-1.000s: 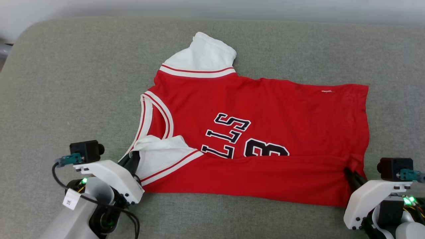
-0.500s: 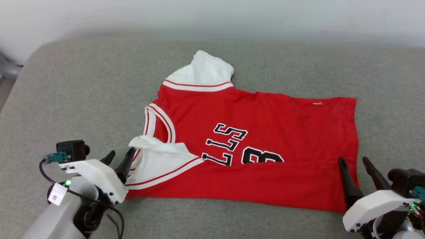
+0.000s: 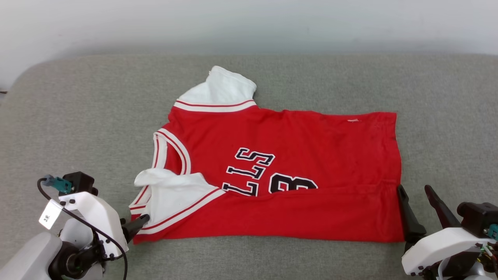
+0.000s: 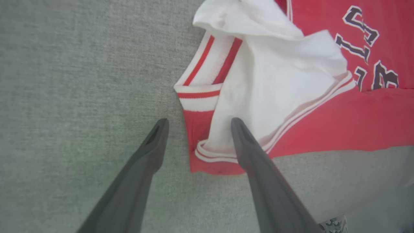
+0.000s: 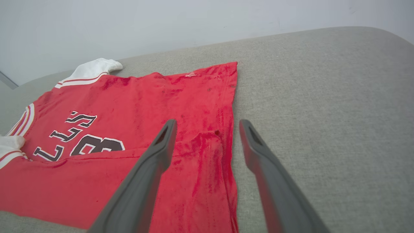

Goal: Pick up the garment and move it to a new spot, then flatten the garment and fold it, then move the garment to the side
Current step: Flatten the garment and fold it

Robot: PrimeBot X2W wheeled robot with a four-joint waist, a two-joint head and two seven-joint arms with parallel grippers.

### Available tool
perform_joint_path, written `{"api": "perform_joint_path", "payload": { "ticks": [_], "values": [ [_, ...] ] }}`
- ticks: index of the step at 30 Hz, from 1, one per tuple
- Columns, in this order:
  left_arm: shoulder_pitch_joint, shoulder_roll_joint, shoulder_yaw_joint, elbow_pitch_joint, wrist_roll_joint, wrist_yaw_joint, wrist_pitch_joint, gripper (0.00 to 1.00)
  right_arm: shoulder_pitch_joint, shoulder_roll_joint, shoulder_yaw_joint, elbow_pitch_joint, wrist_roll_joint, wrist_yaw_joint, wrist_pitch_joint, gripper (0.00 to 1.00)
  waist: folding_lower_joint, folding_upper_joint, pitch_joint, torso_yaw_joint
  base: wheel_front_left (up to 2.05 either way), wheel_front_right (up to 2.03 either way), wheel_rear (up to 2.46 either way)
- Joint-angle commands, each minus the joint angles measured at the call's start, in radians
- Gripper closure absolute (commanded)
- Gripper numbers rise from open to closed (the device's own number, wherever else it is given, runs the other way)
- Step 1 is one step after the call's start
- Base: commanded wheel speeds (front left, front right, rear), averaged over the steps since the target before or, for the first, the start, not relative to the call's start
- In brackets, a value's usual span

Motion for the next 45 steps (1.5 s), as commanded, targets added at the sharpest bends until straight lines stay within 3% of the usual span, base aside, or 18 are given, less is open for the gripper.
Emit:
{"api": "perform_joint_path", "payload": {
  "ticks": [1,8,9,11,18,28,33,40,41,42,43,45],
  "values": [
    [0.011,0.004,0.001,-0.004,-0.003,0.005,0.006,0.0,-0.005,0.0,0.001,-0.004,0.006,-0.001,-0.003,0.0,0.0,0.0,0.019,-0.012,0.0,0.0,0.0],
    [0.031,-0.02,-0.025,0.004,-0.036,0.01,0.065,0.0,-0.029,0.0,0.0,0.012,0.02,-0.001,-0.004,0.0,0.0,0.0,0.076,-0.037,0.0,0.0,0.0],
    [0.033,-0.028,-0.033,0.013,-0.041,0.007,0.076,0.21,-0.029,0.0,-0.003,0.016,0.019,-0.001,-0.001,0.0,0.0,0.0,0.08,-0.039,0.0,0.0,0.0],
    [0.034,-0.047,-0.045,0.024,-0.046,-0.003,0.084,1.0,-0.036,0.0,-0.011,0.022,0.02,-0.001,0.003,0.0,0.0,0.0,0.083,-0.039,0.0,0.0,0.0],
    [0.013,-0.042,-0.037,0.022,-0.01,-0.029,0.026,1.0,-0.035,0.0,-0.056,0.035,0.021,-0.001,0.11,0.0,0.0,0.0,0.051,-0.022,0.0,0.0,0.0],
    [0.014,0.006,-0.01,-0.113,0.055,0.013,-0.053,1.0,-0.053,-0.027,-0.062,-0.024,0.002,-0.001,0.597,0.0,0.0,0.0,0.017,0.012,0.0,0.0,0.0],
    [0.007,0.01,-0.011,-0.166,0.067,0.029,-0.057,1.0,-0.1,-0.036,-0.034,-0.017,-0.005,-0.001,0.69,0.0,0.0,0.0,0.049,0.029,0.0,0.0,0.0],
    [0.002,-0.009,-0.015,-0.174,0.062,0.022,-0.061,1.0,-0.113,-0.021,-0.004,0.083,0.001,-0.001,0.775,0.0,0.0,0.0,0.085,0.044,0.0,0.0,0.0],
    [0.001,-0.009,-0.015,-0.171,0.06,0.021,-0.062,1.0,-0.112,-0.017,-0.001,0.09,0.007,0.0,0.78,0.6,0.0,0.0,0.085,0.045,0.0,0.0,0.0],
    [0.002,-0.009,-0.014,-0.167,0.058,0.021,-0.065,1.0,-0.115,-0.014,0.002,0.094,0.01,0.0,0.78,0.91,0.0,0.0,0.084,0.045,0.0,0.0,0.0],
    [0.004,-0.011,-0.013,-0.164,0.057,0.02,-0.067,1.0,-0.117,-0.011,0.002,0.096,0.01,0.0,0.782,1.0,0.0,0.0,0.08,0.044,0.0,0.0,0.0],
    [0.012,-0.012,-0.012,-0.157,0.06,0.022,-0.073,1.0,-0.123,-0.01,-0.001,0.083,0.016,0.0,0.77,1.0,0.0,0.0,0.065,0.043,0.0,0.0,0.0]
  ]
}}
